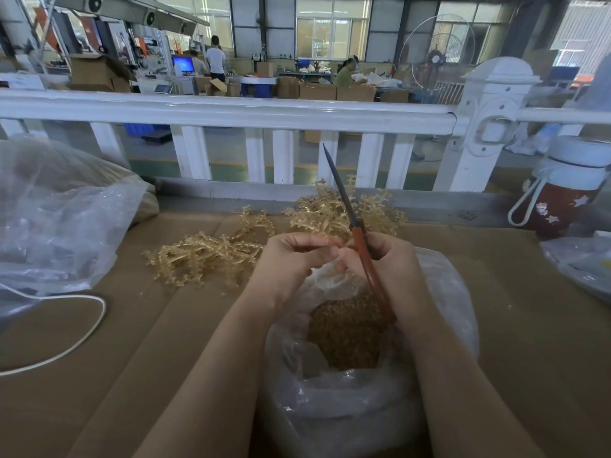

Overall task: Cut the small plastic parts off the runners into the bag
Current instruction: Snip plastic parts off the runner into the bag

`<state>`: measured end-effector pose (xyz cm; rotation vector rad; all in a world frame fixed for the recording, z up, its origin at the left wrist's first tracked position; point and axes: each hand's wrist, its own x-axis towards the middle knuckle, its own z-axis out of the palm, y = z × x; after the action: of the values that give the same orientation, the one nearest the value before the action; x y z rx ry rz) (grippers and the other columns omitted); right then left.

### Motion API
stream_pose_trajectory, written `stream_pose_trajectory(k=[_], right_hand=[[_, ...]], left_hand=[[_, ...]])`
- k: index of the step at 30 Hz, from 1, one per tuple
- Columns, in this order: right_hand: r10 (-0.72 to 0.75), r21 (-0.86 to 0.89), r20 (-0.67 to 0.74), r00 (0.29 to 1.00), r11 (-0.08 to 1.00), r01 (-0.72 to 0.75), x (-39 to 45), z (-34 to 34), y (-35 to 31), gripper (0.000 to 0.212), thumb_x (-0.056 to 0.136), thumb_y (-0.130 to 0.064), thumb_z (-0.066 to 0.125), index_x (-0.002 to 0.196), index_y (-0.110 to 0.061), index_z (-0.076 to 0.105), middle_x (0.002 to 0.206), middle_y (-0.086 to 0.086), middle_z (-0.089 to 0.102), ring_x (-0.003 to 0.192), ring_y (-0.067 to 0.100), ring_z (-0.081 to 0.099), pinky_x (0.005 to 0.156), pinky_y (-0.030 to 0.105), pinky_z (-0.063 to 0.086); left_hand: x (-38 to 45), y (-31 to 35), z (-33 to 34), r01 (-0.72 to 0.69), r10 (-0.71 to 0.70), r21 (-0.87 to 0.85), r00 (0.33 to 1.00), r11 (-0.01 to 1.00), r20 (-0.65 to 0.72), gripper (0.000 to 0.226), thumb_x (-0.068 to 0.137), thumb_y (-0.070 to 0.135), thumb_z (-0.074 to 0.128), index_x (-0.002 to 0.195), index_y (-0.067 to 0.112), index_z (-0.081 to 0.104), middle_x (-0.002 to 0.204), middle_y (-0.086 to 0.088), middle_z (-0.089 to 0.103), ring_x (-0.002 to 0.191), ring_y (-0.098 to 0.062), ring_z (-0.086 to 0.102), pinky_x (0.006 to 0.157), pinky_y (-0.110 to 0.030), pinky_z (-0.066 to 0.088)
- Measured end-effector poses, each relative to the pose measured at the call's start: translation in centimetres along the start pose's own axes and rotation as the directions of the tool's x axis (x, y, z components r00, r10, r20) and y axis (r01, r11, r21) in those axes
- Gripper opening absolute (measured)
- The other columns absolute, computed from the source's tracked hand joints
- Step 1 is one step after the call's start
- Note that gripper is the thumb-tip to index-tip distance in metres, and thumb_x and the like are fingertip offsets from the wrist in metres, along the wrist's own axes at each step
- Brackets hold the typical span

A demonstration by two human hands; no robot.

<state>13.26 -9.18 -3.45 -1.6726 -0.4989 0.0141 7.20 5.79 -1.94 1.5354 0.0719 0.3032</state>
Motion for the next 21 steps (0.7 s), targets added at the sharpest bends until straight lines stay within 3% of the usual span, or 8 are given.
stream_pose_trajectory(k=[6,10,13,16,18,21], right_hand=[[-0.039,-0.037,0.001,0.999,0.999,0.039,-0.2,-0.1,0.0,0.019,0.085,-0.007,0.076,0.076,-0.023,0.073,0.073,0.001,0.076,0.07,0.017,0.074,0.069,0.031,0.06],[-0.065,-0.067,0.006,0.998,0.996,0.065,-0.1,-0.1,0.1,0.02,0.083,-0.009,0.079,0.074,-0.026,0.072,0.073,-0.005,0.076,0.067,0.007,0.071,0.062,0.017,0.053],[-0.085,-0.145,-0.047,0.995,0.986,0.077,-0.2,0.0,0.4,0.016,0.076,-0.036,0.085,0.081,-0.035,0.07,0.078,-0.02,0.073,0.073,-0.001,0.069,0.065,0.02,0.054],[-0.113,-0.344,-0.086,0.99,0.936,0.077,-0.4,-0.2,0.8,0.047,0.059,-0.077,0.072,0.091,-0.043,0.064,0.087,-0.028,0.069,0.081,-0.006,0.065,0.071,0.025,0.053],[-0.156,-0.471,-0.064,0.986,0.875,0.108,-0.5,-0.3,0.9,0.058,0.058,-0.087,0.064,0.095,-0.042,0.058,0.086,-0.025,0.066,0.081,-0.008,0.06,0.067,0.021,0.047],[-0.214,-0.579,-0.031,0.976,0.8,0.157,-0.6,-0.3,1.0,0.058,0.062,-0.086,0.063,0.094,-0.038,0.053,0.084,-0.024,0.061,0.08,-0.008,0.056,0.063,0.016,0.039]], left_hand=[[0.3,-0.2,-0.4,0.012,-0.014,-0.057,0.999,0.998,-0.031,0.017,0.082,0.011,0.076,0.069,0.022,0.074,0.08,-0.002,0.072,0.069,-0.009,0.061,0.064,-0.021,0.046],[0.4,-0.3,-0.5,-0.001,-0.008,-0.126,0.997,0.992,-0.072,0.008,0.087,0.012,0.072,0.079,0.009,0.071,0.083,-0.012,0.07,0.068,-0.014,0.058,0.067,-0.025,0.048],[0.4,-0.4,-0.4,-0.042,0.025,-0.125,0.991,0.991,-0.133,0.007,0.088,0.008,0.071,0.082,0.004,0.072,0.079,-0.013,0.07,0.067,-0.016,0.059,0.065,-0.023,0.05],[0.4,-0.4,-0.8,-0.088,0.069,-0.109,0.984,0.99,-0.166,0.011,0.089,0.013,0.07,0.079,0.007,0.073,0.074,-0.005,0.071,0.065,-0.01,0.06,0.061,-0.017,0.05],[0.4,-0.4,-1.1,-0.122,0.106,-0.087,0.98,0.989,-0.168,0.012,0.091,0.013,0.068,0.081,0.007,0.071,0.072,-0.001,0.07,0.063,-0.006,0.059,0.061,-0.015,0.049],[0.4,-0.2,-1.3,-0.167,0.149,-0.088,0.973,0.982,-0.178,0.016,0.094,0.01,0.063,0.079,0.01,0.068,0.071,0.0,0.066,0.065,-0.007,0.056,0.066,-0.017,0.048]])
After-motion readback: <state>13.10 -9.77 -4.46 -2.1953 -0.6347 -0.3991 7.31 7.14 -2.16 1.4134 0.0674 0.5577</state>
